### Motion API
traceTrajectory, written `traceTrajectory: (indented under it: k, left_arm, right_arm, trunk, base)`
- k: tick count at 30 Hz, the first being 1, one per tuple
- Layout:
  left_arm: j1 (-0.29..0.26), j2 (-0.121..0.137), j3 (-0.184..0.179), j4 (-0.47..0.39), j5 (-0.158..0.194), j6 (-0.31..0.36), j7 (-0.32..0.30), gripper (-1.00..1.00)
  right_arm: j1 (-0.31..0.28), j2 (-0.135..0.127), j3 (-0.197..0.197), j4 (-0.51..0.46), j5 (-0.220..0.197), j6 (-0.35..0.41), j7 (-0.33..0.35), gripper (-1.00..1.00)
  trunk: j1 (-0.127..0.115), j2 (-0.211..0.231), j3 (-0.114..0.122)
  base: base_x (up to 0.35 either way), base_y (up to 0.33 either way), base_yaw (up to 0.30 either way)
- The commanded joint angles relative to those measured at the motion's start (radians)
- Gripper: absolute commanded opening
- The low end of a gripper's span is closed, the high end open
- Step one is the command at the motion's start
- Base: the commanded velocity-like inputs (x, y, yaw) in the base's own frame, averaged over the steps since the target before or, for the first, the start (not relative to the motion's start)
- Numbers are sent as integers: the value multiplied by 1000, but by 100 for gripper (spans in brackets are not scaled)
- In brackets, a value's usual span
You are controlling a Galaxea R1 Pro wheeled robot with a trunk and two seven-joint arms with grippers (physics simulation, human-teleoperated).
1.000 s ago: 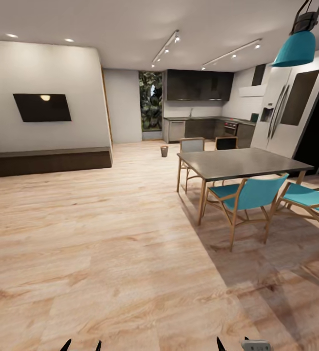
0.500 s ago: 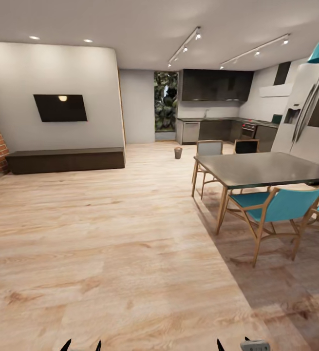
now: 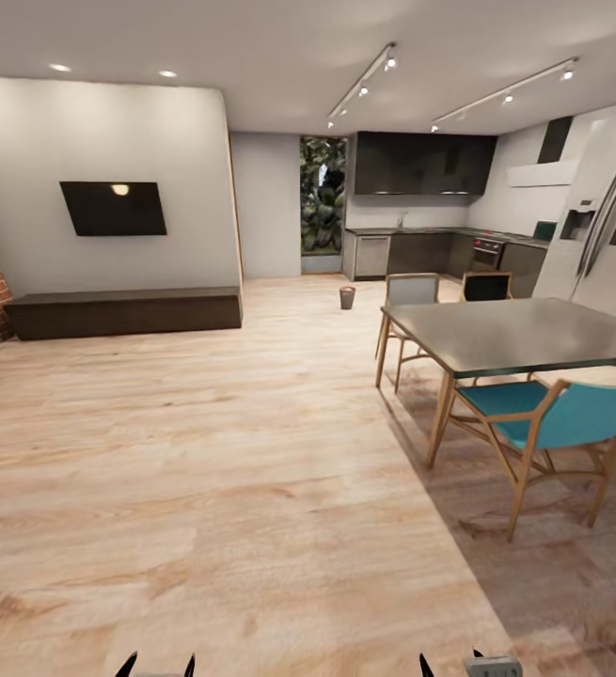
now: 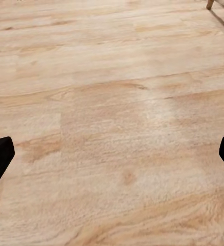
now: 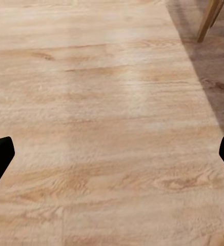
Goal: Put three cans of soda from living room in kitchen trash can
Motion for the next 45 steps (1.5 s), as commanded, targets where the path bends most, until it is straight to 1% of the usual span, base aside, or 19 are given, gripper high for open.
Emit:
traceTrajectory:
  k: [1,25,35,45]
  left_arm:
    - [0,0,0,0,0,0,0,100]
    - [-1,0,0,16,0,0,0,100]
    - [-2,0,0,21,0,0,0,100]
    - [-2,0,0,21,0,0,1,100]
  right_arm:
    - [0,0,0,0,0,0,0,100]
    - [0,0,1,7,3,0,0,100]
    - [0,0,1,9,6,-1,0,100]
    - [0,-1,1,9,6,-4,0,100]
  trunk:
    - [0,0,0]
    - [0,0,0]
    - [0,0,0]
    - [0,0,0]
  base:
    - [322,2,0]
    - [323,0,0]
    - [323,0,86]
    - [323,0,17]
